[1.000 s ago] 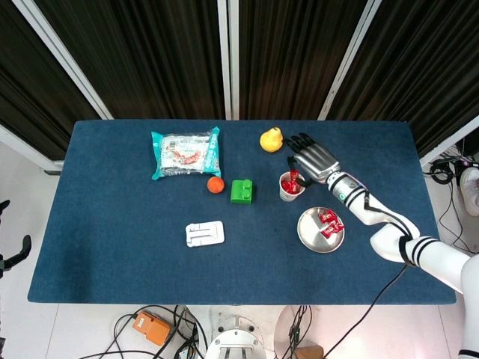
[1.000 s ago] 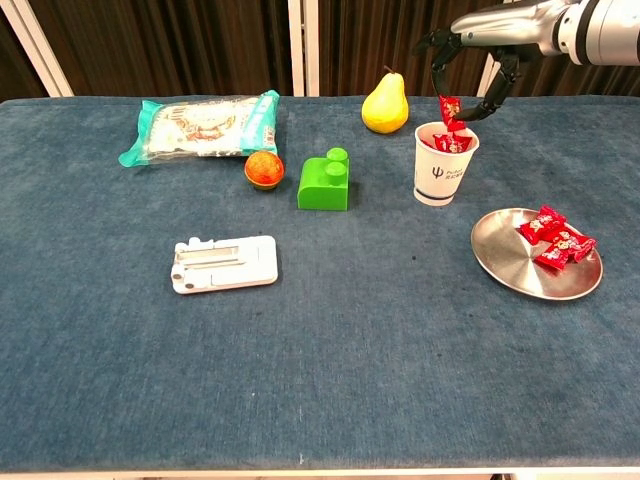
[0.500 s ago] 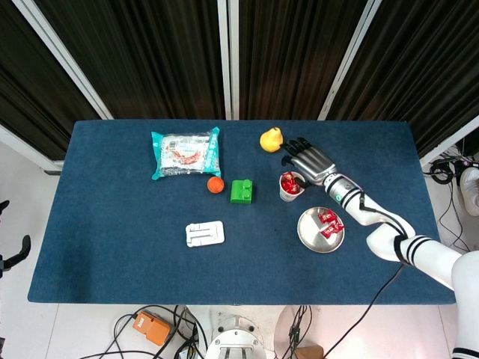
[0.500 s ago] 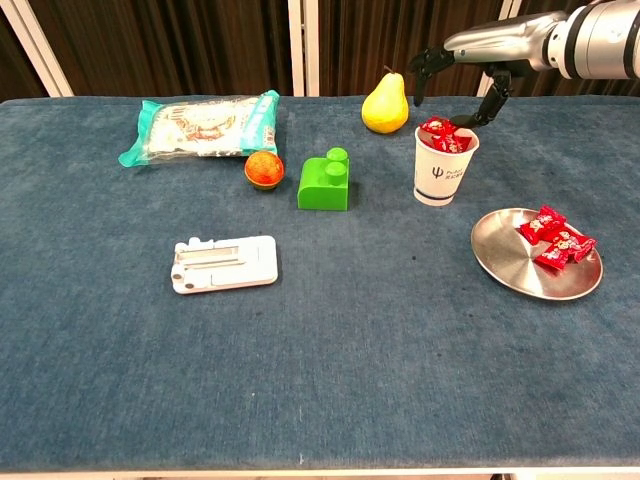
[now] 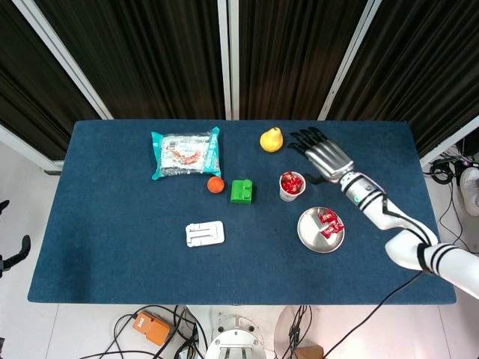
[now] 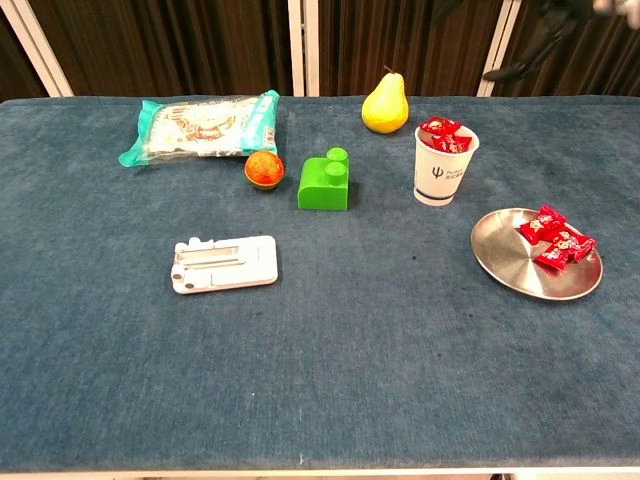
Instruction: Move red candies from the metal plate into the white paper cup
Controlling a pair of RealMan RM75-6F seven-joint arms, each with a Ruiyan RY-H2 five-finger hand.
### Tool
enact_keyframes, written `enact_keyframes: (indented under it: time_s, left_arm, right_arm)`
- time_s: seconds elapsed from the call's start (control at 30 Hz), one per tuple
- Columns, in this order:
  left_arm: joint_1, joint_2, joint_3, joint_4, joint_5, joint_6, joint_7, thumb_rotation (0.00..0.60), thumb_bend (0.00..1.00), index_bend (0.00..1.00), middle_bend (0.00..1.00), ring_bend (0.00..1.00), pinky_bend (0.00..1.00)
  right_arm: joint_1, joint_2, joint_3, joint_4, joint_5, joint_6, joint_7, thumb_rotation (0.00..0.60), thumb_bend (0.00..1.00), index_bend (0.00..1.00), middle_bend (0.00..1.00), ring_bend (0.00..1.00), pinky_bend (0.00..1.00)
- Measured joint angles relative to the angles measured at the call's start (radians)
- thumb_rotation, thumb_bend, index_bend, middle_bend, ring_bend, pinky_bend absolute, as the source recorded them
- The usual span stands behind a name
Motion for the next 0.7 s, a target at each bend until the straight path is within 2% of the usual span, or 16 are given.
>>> enact_keyframes:
  time_s: [0.2, 0.33, 0.53, 0.7]
  left_arm:
    - [0.000, -0.004, 0.002, -0.002, 0.008, 0.007, 0.008, 0.600, 0.35, 0.12, 0.00, 0.00, 0.00]
    - [0.001, -0.006, 0.004, -0.002, 0.014, 0.010, 0.012, 0.600, 0.35, 0.12, 0.00, 0.00, 0.00]
    - [0.001, -0.002, 0.008, 0.002, 0.029, 0.012, 0.006, 0.600, 0.35, 0.12, 0.00, 0.00, 0.00]
    - [0.002, -0.002, 0.012, 0.005, 0.036, 0.014, 0.006, 0.600, 0.35, 0.12, 0.00, 0.00, 0.00]
  right_arm:
    - [-0.157, 0.160, 0.007, -0.230, 0.019, 0.222, -0.045, 0.600, 0.41, 0.00, 0.09, 0.00, 0.00]
    - [-0.304, 0.269, -0.027, -0.370, -0.004, 0.375, -0.090, 0.600, 0.41, 0.00, 0.08, 0.00, 0.00]
    - [-0.481, 0.375, -0.117, -0.485, -0.037, 0.489, -0.138, 0.600, 0.41, 0.02, 0.08, 0.00, 0.00]
    - [-0.580, 0.403, -0.154, -0.499, -0.021, 0.539, -0.151, 0.600, 0.41, 0.02, 0.08, 0.00, 0.00]
